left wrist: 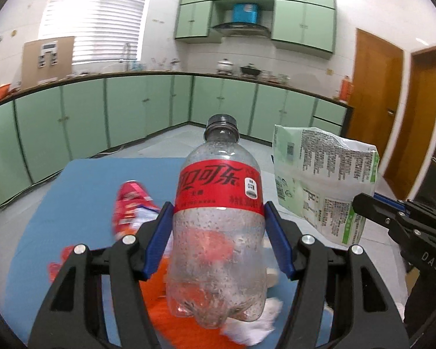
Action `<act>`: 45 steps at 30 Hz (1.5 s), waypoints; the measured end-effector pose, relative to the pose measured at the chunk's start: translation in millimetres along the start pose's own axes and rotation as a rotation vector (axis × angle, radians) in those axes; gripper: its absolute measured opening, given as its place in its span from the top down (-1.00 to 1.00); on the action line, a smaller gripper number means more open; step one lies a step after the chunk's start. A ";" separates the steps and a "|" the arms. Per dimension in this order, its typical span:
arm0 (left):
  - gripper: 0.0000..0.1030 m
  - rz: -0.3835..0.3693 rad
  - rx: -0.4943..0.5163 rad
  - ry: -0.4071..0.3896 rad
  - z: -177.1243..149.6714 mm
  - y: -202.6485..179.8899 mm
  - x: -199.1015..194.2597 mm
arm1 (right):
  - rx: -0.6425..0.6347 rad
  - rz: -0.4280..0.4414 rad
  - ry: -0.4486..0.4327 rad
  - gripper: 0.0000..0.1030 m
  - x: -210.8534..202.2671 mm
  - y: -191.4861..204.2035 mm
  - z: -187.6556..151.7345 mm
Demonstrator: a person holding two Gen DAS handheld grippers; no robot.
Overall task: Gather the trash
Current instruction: 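Carry both items over the bin and open both tools to drop them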
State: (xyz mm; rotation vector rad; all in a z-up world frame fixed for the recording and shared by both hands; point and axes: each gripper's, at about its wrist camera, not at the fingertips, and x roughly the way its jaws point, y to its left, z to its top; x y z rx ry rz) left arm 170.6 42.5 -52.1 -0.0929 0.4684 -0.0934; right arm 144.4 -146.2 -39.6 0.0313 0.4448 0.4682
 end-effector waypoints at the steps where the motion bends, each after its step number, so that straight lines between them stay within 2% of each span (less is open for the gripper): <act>1: -0.17 -0.019 0.014 -0.001 -0.1 -12.3 3.3 | 0.012 -0.024 0.000 0.74 -5.9 -8.5 -2.6; 7: -0.17 -0.126 0.063 0.016 -9.1 -66.6 22.1 | 0.069 -0.156 0.006 0.74 -38.0 -50.1 -20.8; 15: -0.17 -0.288 0.127 0.066 -43.4 -135.6 44.8 | 0.169 -0.299 0.040 0.74 -66.8 -98.6 -54.6; 21: -0.17 -0.375 0.155 0.127 -68.5 -175.9 73.0 | 0.249 -0.353 0.082 0.74 -71.9 -128.6 -84.8; 31: -0.18 -0.435 0.190 0.205 -88.4 -205.0 122.6 | 0.340 -0.385 0.134 0.73 -71.1 -166.1 -127.9; 34: -0.23 -0.450 0.195 0.229 -92.6 -207.2 126.2 | 0.363 -0.395 0.158 0.65 -64.1 -174.9 -132.1; 36: -0.35 -0.456 0.197 0.231 -92.8 -209.5 126.6 | 0.383 -0.399 0.160 0.51 -63.3 -182.7 -135.4; 38: -0.37 -0.459 0.203 0.229 -92.3 -210.3 126.3 | 0.406 -0.407 0.164 0.37 -62.7 -187.8 -139.9; 42: -0.37 -0.449 0.194 0.220 -88.7 -204.7 122.1 | 0.416 -0.427 0.160 0.22 -67.3 -189.8 -142.3; 45: -0.38 -0.425 0.178 0.196 -80.4 -195.9 113.7 | 0.406 -0.445 0.135 -0.04 -72.2 -181.2 -136.3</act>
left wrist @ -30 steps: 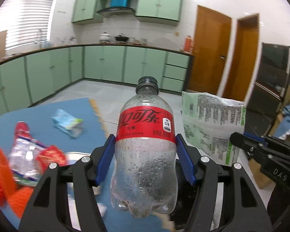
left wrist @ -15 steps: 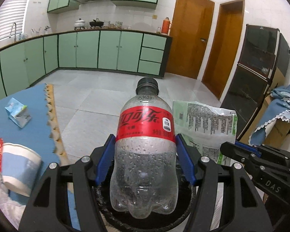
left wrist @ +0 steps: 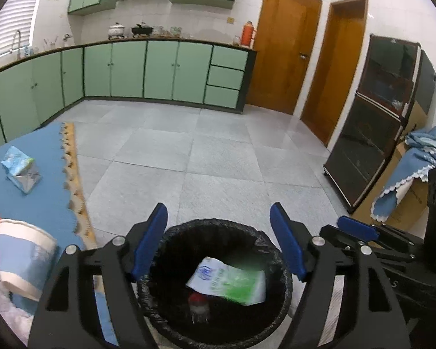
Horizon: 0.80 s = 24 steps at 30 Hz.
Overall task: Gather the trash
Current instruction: 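Carry both items over the bin and open both tools to drop them, then grasp the red bag with the left tool while the right tool grasps the orange net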
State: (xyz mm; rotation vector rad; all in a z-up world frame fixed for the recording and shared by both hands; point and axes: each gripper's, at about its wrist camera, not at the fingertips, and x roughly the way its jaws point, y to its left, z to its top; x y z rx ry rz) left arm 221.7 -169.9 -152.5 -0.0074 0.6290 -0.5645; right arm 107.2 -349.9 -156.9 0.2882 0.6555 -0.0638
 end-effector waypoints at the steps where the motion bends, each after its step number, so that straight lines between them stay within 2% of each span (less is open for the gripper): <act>1: -0.41 0.006 -0.004 -0.009 0.2 2.2 -5.2 | -0.004 -0.003 -0.016 -0.21 -4.4 5.4 1.7; 2: -0.44 0.022 -0.008 -0.026 2.5 5.9 -14.3 | -0.008 -0.003 -0.029 -0.39 -7.6 9.0 3.2; 4: -0.48 0.060 -0.011 -0.058 6.5 12.9 -33.2 | -0.023 0.006 -0.070 -0.58 -16.6 23.4 8.5; 8: -0.59 0.140 -0.022 -0.114 8.4 33.3 -72.6 | -0.054 0.050 -0.119 -0.75 -27.6 55.5 16.9; 14: -0.62 0.317 -0.066 -0.175 -1.0 78.8 -133.8 | -0.118 0.158 -0.167 -0.77 -33.8 119.1 20.3; 19: -0.63 0.494 -0.119 -0.223 -12.6 124.0 -185.5 | -0.202 0.233 -0.180 -0.77 -28.5 175.2 13.1; 24: -0.63 0.631 -0.165 -0.262 -26.7 156.8 -228.9 | -0.262 0.315 -0.196 -0.77 -24.6 223.9 3.2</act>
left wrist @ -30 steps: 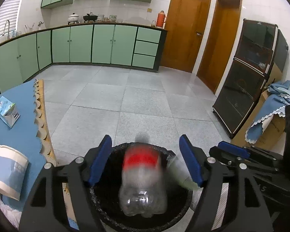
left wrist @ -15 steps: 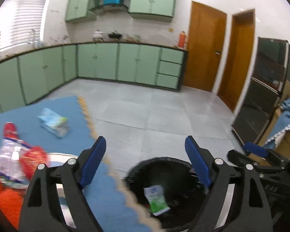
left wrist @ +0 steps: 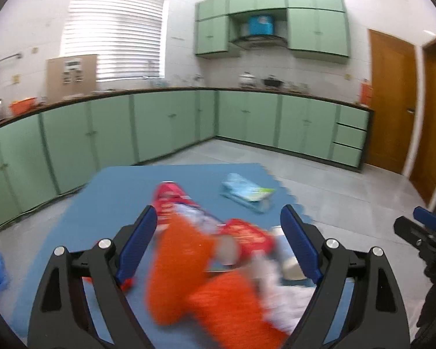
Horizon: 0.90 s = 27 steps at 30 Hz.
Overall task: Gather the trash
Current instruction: 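Grasp the red bag with the left tool while the right tool grasps the orange net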
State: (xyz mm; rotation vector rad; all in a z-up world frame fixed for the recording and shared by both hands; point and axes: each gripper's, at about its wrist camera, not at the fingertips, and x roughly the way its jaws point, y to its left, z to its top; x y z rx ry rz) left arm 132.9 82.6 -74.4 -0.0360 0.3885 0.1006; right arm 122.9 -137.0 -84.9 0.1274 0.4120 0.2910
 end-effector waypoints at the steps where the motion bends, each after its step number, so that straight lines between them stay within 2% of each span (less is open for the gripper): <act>1: -0.63 0.028 -0.002 -0.002 -1.8 10.8 -3.2 | -0.010 0.027 0.003 -0.77 4.8 10.6 0.3; 9: -0.63 0.204 -0.041 0.024 -14.8 78.8 -14.4 | -0.085 0.183 0.041 -0.76 40.3 82.9 0.6; 18: -0.63 0.267 -0.100 0.079 -27.4 127.5 -4.8 | -0.114 0.290 0.112 -0.60 77.2 134.3 -6.5; 24: -0.63 0.283 -0.127 0.097 -29.9 147.8 2.1 | -0.139 0.339 0.157 -0.32 92.8 153.9 -8.9; 27: -0.63 0.285 -0.129 0.098 -30.1 150.6 4.5 | -0.150 0.377 0.198 0.01 101.0 163.9 -12.1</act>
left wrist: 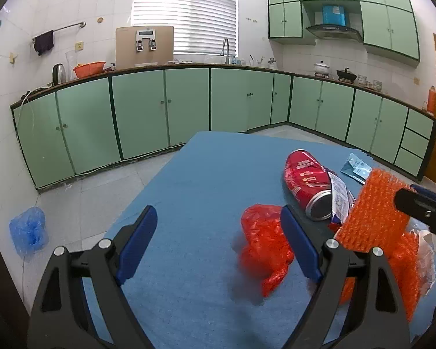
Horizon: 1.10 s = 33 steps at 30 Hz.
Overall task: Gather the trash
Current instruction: 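Grasp the red bag with the left tool while the right tool grasps the orange net, then carry the red bag and orange net over the bin and release both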
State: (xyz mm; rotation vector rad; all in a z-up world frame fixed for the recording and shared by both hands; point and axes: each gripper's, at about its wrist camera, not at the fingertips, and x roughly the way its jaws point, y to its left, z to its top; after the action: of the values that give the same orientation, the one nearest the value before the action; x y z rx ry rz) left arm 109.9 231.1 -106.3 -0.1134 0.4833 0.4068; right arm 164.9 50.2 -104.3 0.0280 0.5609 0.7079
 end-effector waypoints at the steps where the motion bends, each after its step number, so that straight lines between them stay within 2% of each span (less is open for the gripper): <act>1: -0.63 -0.002 -0.002 0.002 0.6 1.1 1.1 | -0.004 0.015 0.014 0.17 3.0 2.4 0.1; 3: -0.63 -0.009 -0.005 0.008 -1.5 1.4 2.3 | -0.011 0.037 0.030 0.40 5.1 5.7 -1.1; 5: -0.63 -0.017 -0.006 0.018 -2.6 1.7 5.2 | -0.028 0.050 0.036 0.75 4.2 9.1 -1.2; 12: -0.67 -0.071 0.012 0.051 -13.2 -10.7 14.0 | -0.039 0.052 0.013 0.78 -6.9 10.3 0.8; 18: -0.67 -0.055 0.067 0.115 -22.4 -30.7 37.7 | -0.032 0.045 0.015 0.78 -10.5 6.9 -0.9; 21: -0.40 -0.057 0.066 0.166 -27.2 -33.2 51.3 | -0.026 0.043 0.014 0.78 -11.4 4.1 -0.4; 23: -0.02 -0.082 0.049 0.200 -28.9 -31.8 58.9 | -0.020 0.042 0.013 0.78 -11.9 2.0 0.0; 24: 0.10 -0.099 0.038 0.202 -29.4 -30.9 59.9 | -0.018 0.043 0.013 0.78 -12.2 1.3 0.2; 25: 0.36 -0.118 0.028 0.197 -29.8 -29.6 59.7 | -0.018 0.043 0.013 0.78 -12.6 1.7 0.3; 29: 0.57 -0.118 0.021 0.179 -24.3 -28.8 53.1 | -0.023 0.051 0.001 0.78 -16.5 3.8 2.4; 33: 0.63 -0.117 0.000 0.128 -11.5 -25.8 35.9 | -0.028 0.061 -0.026 0.78 -24.2 5.4 8.4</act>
State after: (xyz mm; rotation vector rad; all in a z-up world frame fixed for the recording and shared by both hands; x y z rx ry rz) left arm 144.4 217.9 -133.2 -0.1673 0.5996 0.2856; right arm 150.8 40.6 -84.5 0.0283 0.5266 0.7742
